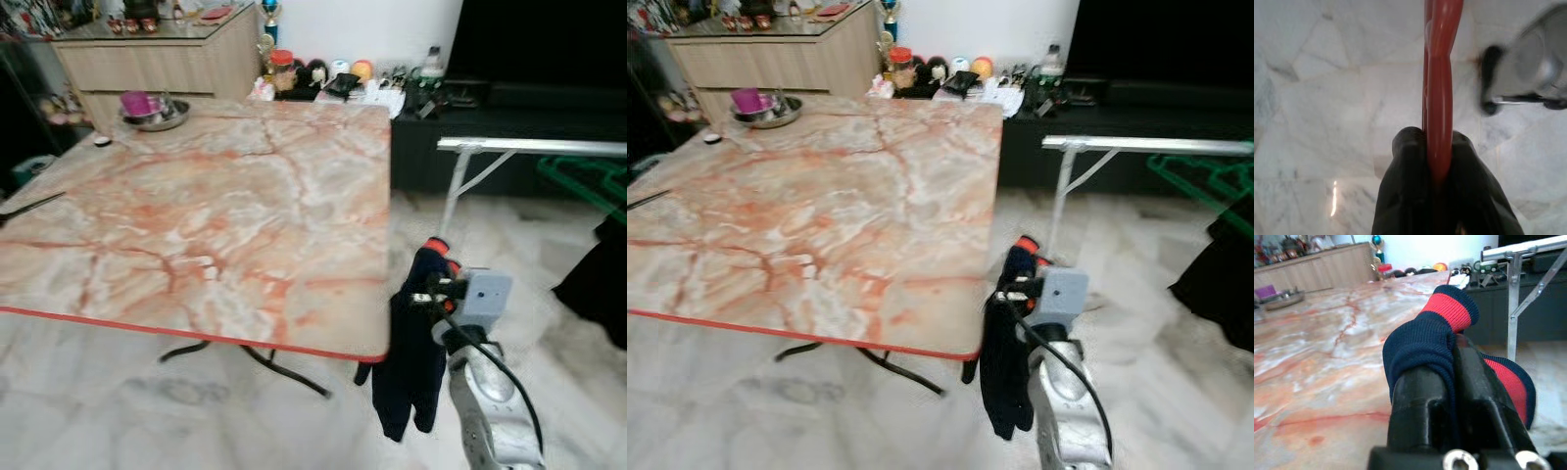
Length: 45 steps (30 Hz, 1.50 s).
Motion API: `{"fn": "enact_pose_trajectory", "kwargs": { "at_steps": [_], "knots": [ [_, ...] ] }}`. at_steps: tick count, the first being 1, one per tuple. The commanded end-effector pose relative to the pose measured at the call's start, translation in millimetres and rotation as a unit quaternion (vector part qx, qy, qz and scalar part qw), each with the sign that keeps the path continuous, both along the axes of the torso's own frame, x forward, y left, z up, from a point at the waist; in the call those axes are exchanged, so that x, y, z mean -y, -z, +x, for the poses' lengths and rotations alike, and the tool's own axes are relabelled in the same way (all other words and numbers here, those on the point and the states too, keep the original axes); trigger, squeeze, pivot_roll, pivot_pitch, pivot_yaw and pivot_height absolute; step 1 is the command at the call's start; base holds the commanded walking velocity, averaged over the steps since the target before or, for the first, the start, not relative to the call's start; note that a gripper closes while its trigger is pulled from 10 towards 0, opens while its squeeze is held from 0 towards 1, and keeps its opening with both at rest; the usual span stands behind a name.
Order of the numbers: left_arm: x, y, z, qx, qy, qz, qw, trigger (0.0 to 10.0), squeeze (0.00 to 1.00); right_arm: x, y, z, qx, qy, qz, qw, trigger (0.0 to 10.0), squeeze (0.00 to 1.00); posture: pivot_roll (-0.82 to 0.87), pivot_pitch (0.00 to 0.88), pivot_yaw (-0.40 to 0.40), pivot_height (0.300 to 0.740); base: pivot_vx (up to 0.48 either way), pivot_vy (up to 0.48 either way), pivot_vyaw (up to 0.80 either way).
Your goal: Hang hanger
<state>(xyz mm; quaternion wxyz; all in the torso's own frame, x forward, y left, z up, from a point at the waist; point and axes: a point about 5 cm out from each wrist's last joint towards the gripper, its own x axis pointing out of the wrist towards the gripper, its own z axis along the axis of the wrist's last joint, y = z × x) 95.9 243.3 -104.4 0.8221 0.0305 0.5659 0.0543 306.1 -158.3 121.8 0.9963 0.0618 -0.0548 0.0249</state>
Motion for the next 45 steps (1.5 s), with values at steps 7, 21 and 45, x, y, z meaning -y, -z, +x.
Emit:
{"fn": "enact_pose_trajectory", "kwargs": {
  "at_steps": [7,21,45],
  "knots": [
    [-3.8,-2.2,4.0,0.008,0.007,0.004,1.000,10.0,0.00,-8.3,-28.7,8.6,0.058,-0.013,0.002,0.998,10.0,0.00,-0.03,0.071,0.014,0.740,0.000,0.480,0.00],
    [2.1,-2.8,12.1,0.022,-0.001,-0.003,1.000,10.0,0.00,-0.7,-50.3,25.5,0.084,-0.011,-0.017,0.996,10.0,0.00,-0.03,0.128,0.007,0.740,0.000,0.130,0.00],
    [16.0,-4.1,28.8,0.038,0.016,-0.007,0.999,10.0,0.00,11.6,-31.4,-69.1,0.096,0.009,-0.075,0.992,10.0,0.00,-0.05,0.155,0.008,0.740,0.000,0.000,0.00]
  ]
}}
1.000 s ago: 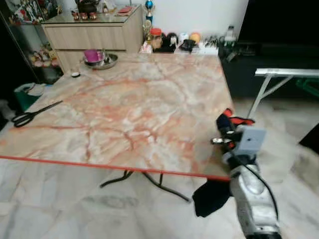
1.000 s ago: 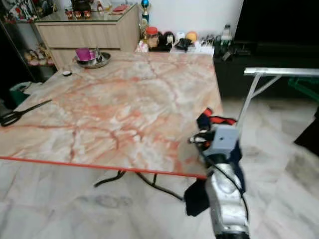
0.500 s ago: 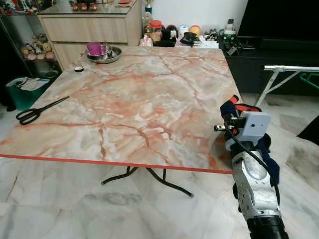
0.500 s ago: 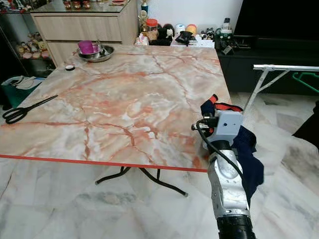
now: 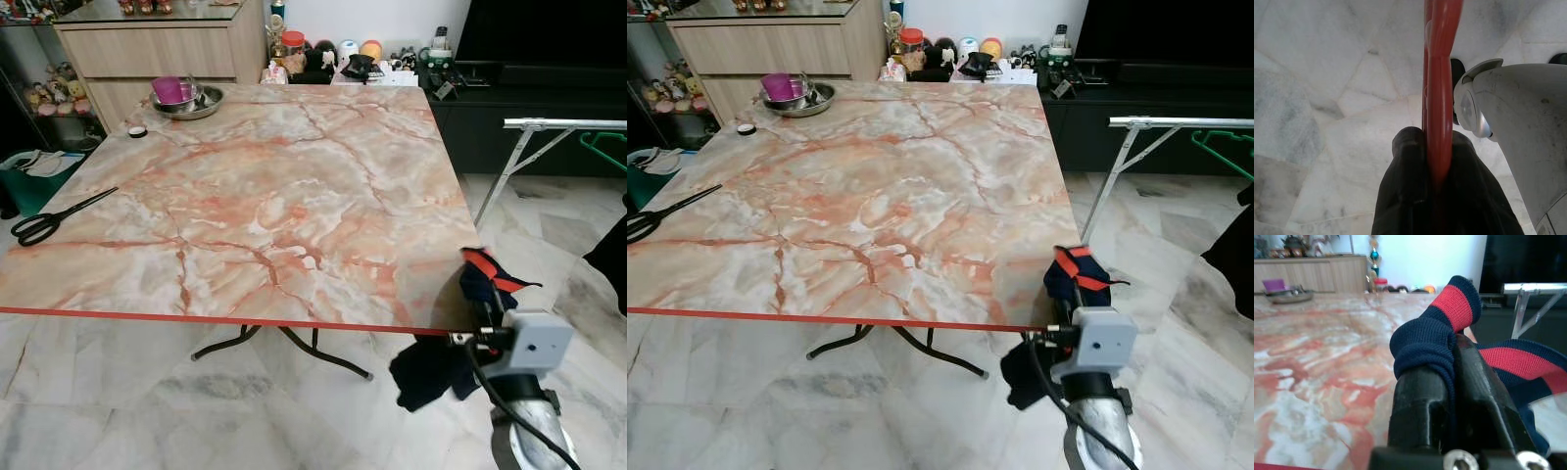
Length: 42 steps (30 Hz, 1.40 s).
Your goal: Hang hanger
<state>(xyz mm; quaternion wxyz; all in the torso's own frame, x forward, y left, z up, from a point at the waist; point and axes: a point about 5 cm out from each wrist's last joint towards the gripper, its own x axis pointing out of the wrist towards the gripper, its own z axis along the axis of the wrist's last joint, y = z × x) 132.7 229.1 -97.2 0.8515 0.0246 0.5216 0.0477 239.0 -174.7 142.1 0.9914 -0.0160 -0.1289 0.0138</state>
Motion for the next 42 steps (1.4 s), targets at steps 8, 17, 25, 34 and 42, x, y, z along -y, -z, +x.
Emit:
{"fn": "enact_pose_trajectory", "kwargs": {
  "at_steps": [8,17,25,34,42],
  "knots": [
    [1.6,5.2,-16.4,-0.016,0.013,0.002,1.000,10.0,0.00,-47.3,-9.5,-36.9,-0.080,-0.284,0.063,0.953,10.0,0.00,-0.06,0.149,0.006,0.740,0.000,0.000,0.00],
    [-11.8,4.9,-27.5,-0.026,0.005,0.006,1.000,10.0,0.00,-43.8,-34.6,-22.3,-0.058,-0.319,0.054,0.944,10.0,0.00,-0.05,0.147,-0.003,0.740,0.000,0.000,0.00],
    [-13.8,1.6,-16.4,-0.019,0.004,0.009,1.000,10.0,0.00,-7.5,-109.2,28.8,0.111,-0.129,0.027,0.985,10.0,0.00,-0.06,0.138,0.004,0.740,0.000,0.000,0.00],
    [10.2,-0.3,9.0,-0.005,0.023,0.002,1.000,10.0,0.00,-6.5,-147.5,114.4,0.136,-0.064,-0.015,0.989,10.0,0.00,-0.05,0.110,0.013,0.740,0.000,0.000,0.00],
    [15.0,-0.2,11.7,-0.002,0.013,-0.003,1.000,10.0,0.00,-32.7,-135.0,135.6,0.103,-0.087,0.028,0.990,10.0,0.00,-0.03,0.116,0.002,0.740,0.000,0.000,0.00]
  ]
}}
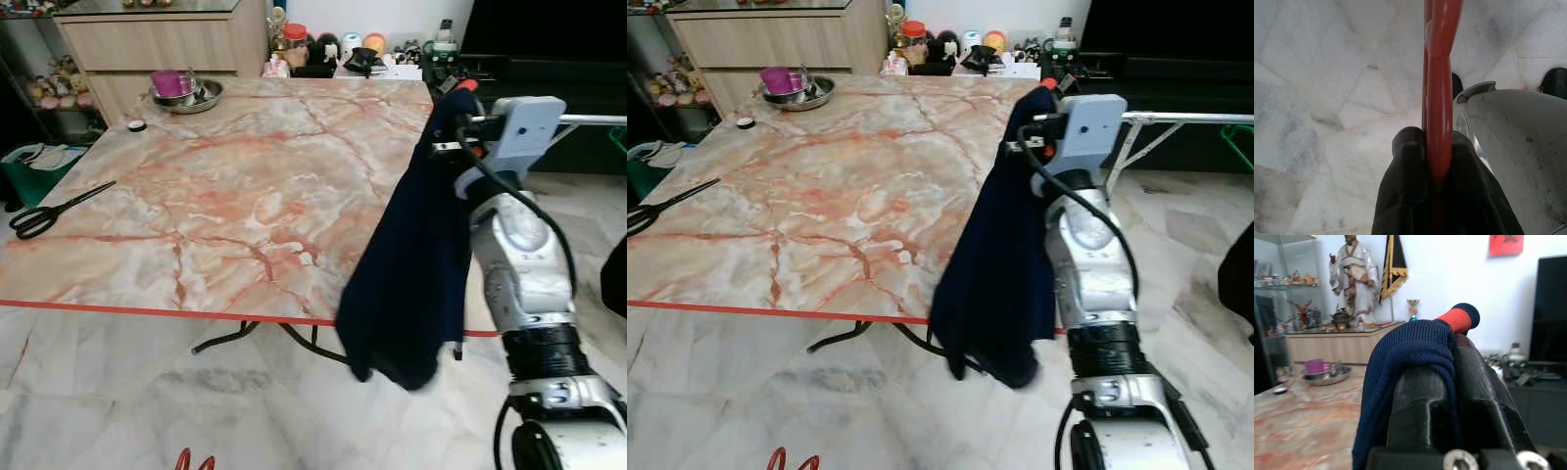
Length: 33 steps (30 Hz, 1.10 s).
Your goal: Hang hanger
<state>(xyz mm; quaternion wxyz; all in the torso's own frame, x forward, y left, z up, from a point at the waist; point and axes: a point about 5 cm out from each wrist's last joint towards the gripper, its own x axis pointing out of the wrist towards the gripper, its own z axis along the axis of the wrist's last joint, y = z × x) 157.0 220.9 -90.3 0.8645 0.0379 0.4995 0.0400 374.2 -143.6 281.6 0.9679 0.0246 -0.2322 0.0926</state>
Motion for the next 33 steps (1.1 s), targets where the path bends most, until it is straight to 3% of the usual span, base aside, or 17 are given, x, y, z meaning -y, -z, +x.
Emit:
{"fn": "enact_pose_trajectory", "kwargs": {
  "at_steps": [1,6,13,19,22,28,32,33],
  "knots": [
    [7.6,6.9,-12.8,-0.028,-0.003,-0.011,1.000,10.0,0.00,-7.1,11.6,0.0,-0.008,-0.008,-0.002,1.000,10.0,0.00,-0.02,0.123,0.005,0.740,0.000,0.000,0.00],
    [5.6,6.6,-12.6,-0.028,-0.016,-0.003,0.999,10.0,0.00,-14.5,27.9,0.0,-0.015,-0.016,-0.001,1.000,10.0,0.00,-0.03,0.131,0.007,0.740,0.000,0.000,0.00],
    [-15.0,4.4,-18.8,-0.030,-0.051,0.013,0.998,10.0,0.00,-8.1,24.9,-0.1,-0.001,-0.004,-0.005,1.000,10.0,0.00,-0.01,0.116,0.016,0.740,0.076,0.000,0.00],
    [-19.4,2.7,-17.2,-0.027,-0.062,0.018,0.998,10.0,0.00,-9.6,21.1,0.4,0.011,-0.007,-0.009,1.000,10.0,0.00,-0.01,0.094,0.023,0.740,0.321,0.000,0.00],
    [-19.4,5.4,-25.5,-0.035,-0.055,0.018,0.998,10.0,0.00,-20.4,19.8,-1.3,0.024,-0.020,-0.045,0.998,10.0,0.00,-0.01,0.073,0.028,0.740,0.345,0.000,0.00],
    [-20.0,5.7,-27.3,-0.033,-0.051,0.017,0.998,10.0,0.00,-27.1,20.0,-3.1,0.031,-0.030,-0.037,0.998,10.0,0.00,-0.01,0.058,0.027,0.740,0.358,0.000,0.00],
    [-38.9,9.2,-63.2,-0.046,-0.059,0.018,0.997,10.0,0.00,-32.2,5.6,-0.3,0.055,-0.042,-0.037,0.997,10.0,0.00,-0.01,0.059,0.030,0.740,0.371,0.000,0.00],
    [-39.1,9.2,-63.8,-0.046,-0.058,0.019,0.997,10.0,0.00,-32.8,1.8,0.4,0.059,-0.044,-0.035,0.997,10.0,0.00,-0.01,0.059,0.030,0.740,0.375,0.000,0.00]
  ]
}}
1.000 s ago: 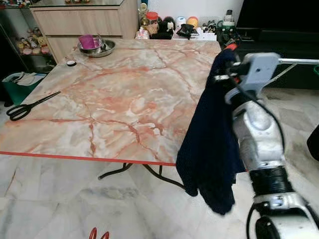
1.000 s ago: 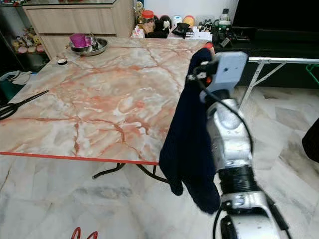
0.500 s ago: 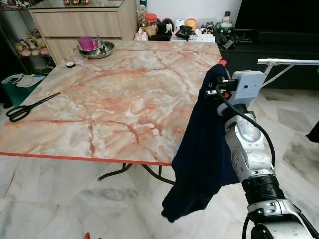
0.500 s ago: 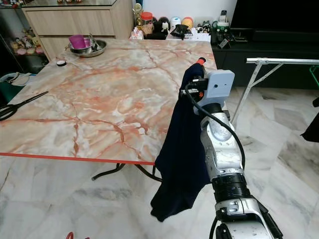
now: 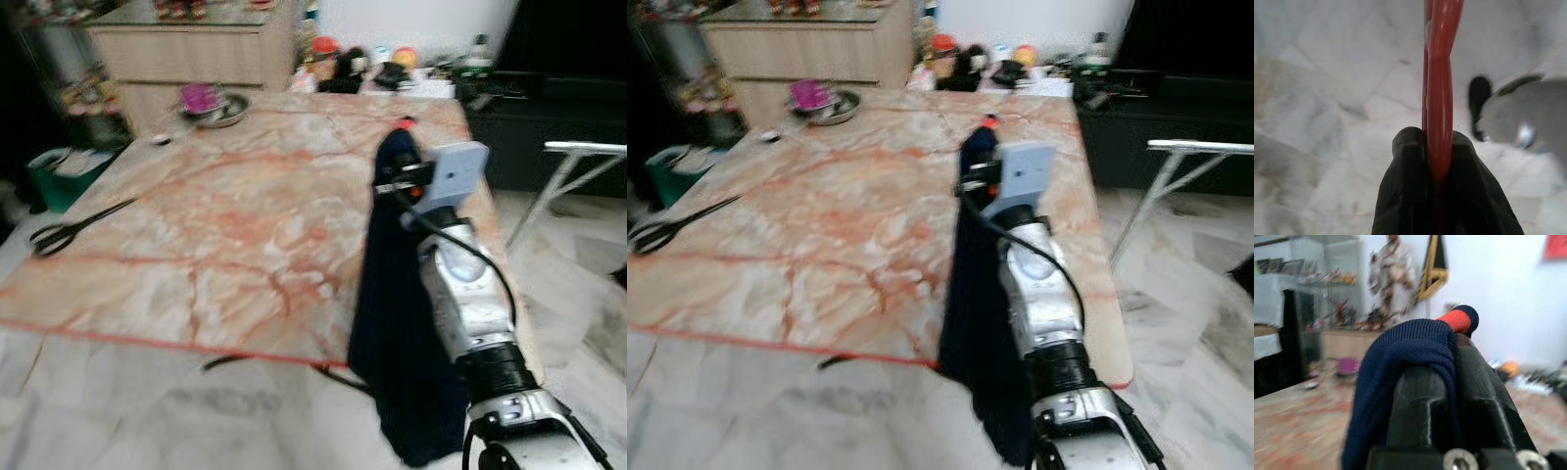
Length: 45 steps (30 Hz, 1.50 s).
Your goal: Hang hanger
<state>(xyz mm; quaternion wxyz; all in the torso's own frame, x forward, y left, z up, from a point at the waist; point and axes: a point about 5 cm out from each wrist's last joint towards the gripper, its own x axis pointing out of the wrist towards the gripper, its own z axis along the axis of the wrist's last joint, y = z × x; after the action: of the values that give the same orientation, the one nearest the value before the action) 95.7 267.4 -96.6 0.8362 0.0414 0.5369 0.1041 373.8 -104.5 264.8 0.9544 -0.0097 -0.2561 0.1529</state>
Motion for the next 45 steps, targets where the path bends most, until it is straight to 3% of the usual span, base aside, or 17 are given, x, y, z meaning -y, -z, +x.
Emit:
{"fn": "enact_pose_trajectory", "kwargs": {
  "at_steps": [1,8,12,16,18,19,22,26,27,30,34,45],
  "knots": [
    [6.8,2.9,-3.5,-0.001,-0.002,-0.016,1.000,10.0,0.00,3.6,-25.9,3.0,0.041,0.001,0.009,0.999,10.0,0.00,-0.01,0.061,0.030,0.740,0.375,0.000,0.00],
    [9.3,2.6,0.1,0.007,0.004,-0.017,1.000,10.0,0.00,-0.5,-79.9,9.1,0.105,-0.011,0.011,0.994,10.0,0.00,-0.01,0.067,0.023,0.740,0.358,0.000,0.00],
    [12.7,3.3,0.5,0.009,0.009,-0.022,1.000,10.0,0.00,-1.8,-82.7,11.4,0.103,-0.013,0.003,0.995,10.0,0.00,-0.01,0.073,0.019,0.740,0.063,0.000,0.00],
    [17.2,4.7,-0.3,0.009,0.011,-0.030,0.999,10.0,0.00,-2.1,-50.6,16.3,0.047,0.000,-0.016,0.999,10.0,0.00,-0.01,0.083,0.017,0.740,0.000,0.000,0.00],
    [18.5,5.1,-0.8,0.008,0.013,-0.033,0.999,10.0,0.00,1.9,-16.2,13.0,-0.005,0.008,-0.020,1.000,10.0,0.00,-0.01,0.089,0.015,0.740,0.000,0.000,0.00],
    [18.8,5.5,-2.1,0.005,0.016,-0.034,0.999,10.0,0.00,6.9,9.6,6.9,-0.048,0.018,-0.010,0.999,10.0,0.00,-0.01,0.095,0.016,0.740,0.000,0.000,0.00],
    [16.2,5.7,-6.3,0.000,0.015,-0.033,0.999,10.0,0.00,13.0,40.0,-6.8,-0.109,0.028,0.005,0.994,10.0,0.00,-0.01,0.101,0.016,0.740,0.000,0.000,0.00],
    [13.3,5.7,-9.9,-0.006,0.022,-0.030,0.999,10.0,0.00,14.3,57.3,-26.3,-0.136,0.030,0.006,0.990,10.0,0.00,-0.02,0.109,0.017,0.740,0.000,0.000,0.00],
    [12.2,5.8,-12.1,-0.011,0.025,-0.029,0.999,10.0,0.00,15.3,67.7,-39.7,-0.158,0.033,0.013,0.987,10.0,1.00,-0.03,0.117,0.021,0.740,0.000,0.000,0.00],
    [12.0,6.5,-15.1,-0.020,0.033,-0.030,0.999,10.0,0.00,20.6,84.8,-61.2,-0.193,0.062,0.015,0.979,10.0,1.00,-0.04,0.118,0.019,0.740,0.000,0.000,0.00],
    [13.6,6.6,-13.4,-0.021,0.039,-0.030,0.999,10.0,0.00,39.3,98.6,-74.0,-0.238,0.130,0.030,0.962,10.0,1.00,-0.04,0.130,0.019,0.740,0.000,0.000,0.00],
    [16.3,6.8,-8.8,-0.024,0.047,-0.030,0.998,10.0,0.00,51.6,109.1,-104.7,-0.291,0.153,0.027,0.944,10.0,1.00,-0.06,0.172,0.009,0.740,0.000,0.000,0.00]
  ]
}}
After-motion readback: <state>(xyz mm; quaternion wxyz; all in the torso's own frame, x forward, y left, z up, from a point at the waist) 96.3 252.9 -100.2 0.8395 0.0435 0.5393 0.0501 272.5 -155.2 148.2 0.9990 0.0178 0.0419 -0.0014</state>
